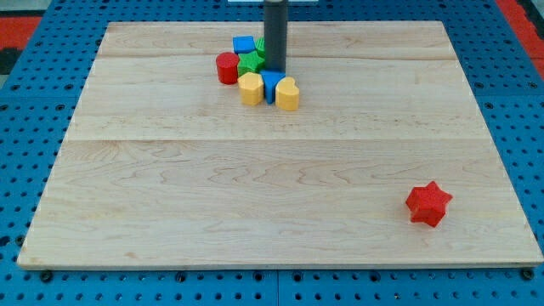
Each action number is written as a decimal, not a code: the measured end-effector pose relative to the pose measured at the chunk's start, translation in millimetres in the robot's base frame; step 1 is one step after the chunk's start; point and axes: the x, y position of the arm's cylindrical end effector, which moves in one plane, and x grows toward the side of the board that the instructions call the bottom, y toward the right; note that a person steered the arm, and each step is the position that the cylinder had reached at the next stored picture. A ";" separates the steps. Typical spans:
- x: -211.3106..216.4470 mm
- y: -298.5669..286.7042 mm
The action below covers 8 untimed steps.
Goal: Slide the blue cube to the yellow hexagon
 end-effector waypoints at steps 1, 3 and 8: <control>18.4 0.2; -15.6 1.2; -83.2 -74.1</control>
